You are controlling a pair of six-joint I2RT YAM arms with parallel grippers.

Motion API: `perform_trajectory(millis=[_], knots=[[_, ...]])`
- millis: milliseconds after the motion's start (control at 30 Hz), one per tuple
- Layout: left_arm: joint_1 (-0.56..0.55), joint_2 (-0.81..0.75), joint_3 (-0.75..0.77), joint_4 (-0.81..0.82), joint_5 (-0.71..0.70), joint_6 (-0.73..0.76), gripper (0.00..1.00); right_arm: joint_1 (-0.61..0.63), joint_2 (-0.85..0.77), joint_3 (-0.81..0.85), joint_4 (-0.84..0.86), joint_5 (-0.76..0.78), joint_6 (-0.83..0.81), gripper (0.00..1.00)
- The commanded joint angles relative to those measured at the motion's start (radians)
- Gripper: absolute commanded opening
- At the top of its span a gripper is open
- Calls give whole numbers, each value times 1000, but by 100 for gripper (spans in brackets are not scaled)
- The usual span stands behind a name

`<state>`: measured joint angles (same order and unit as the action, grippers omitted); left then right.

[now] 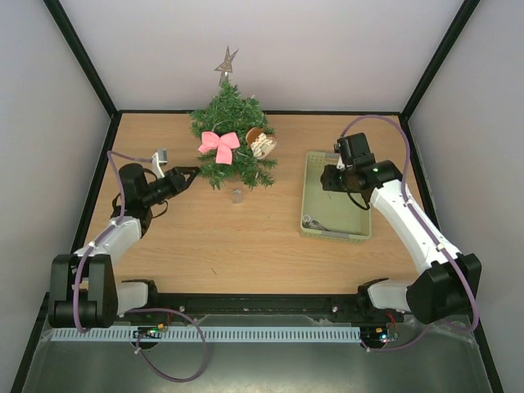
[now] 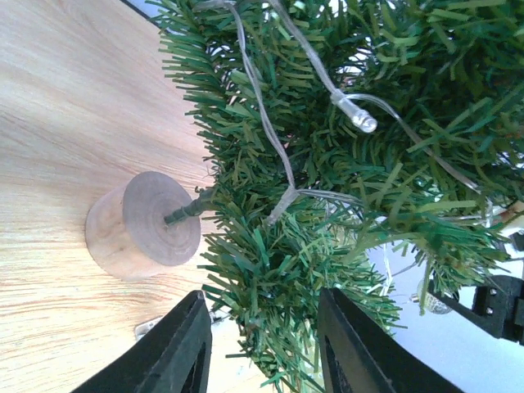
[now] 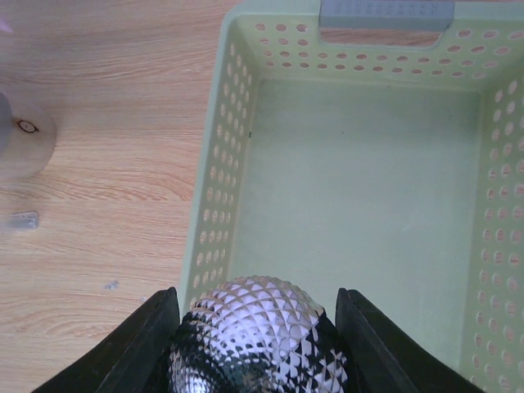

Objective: Decorate the small christmas tree
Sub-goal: Pick up the decoration item from the storage box.

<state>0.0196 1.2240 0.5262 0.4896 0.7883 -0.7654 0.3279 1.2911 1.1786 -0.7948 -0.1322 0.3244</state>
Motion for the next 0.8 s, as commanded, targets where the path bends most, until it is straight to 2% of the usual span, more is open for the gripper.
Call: perform_trajectory(millis=[0, 167, 367, 433, 633, 767], knots=[[-6, 26, 12, 34, -17, 36, 41, 9, -24, -10, 28, -15, -9, 39], [-6, 56, 22, 37, -27, 50, 48, 18, -29, -10, 32, -14, -8, 39], [-6, 66, 35, 93, -25, 5, 47, 19, -21, -28, 46, -16, -13, 39], [-6, 68, 33, 125, -16, -17, 41, 21, -21, -34, 50, -18, -14, 39], [-7, 67, 8, 162, 20, -52, 12, 21, -22, -31, 49, -16, -19, 39], [-20, 32, -25, 176, 33, -81, 3, 22, -36, -31, 55, -25, -16, 39]])
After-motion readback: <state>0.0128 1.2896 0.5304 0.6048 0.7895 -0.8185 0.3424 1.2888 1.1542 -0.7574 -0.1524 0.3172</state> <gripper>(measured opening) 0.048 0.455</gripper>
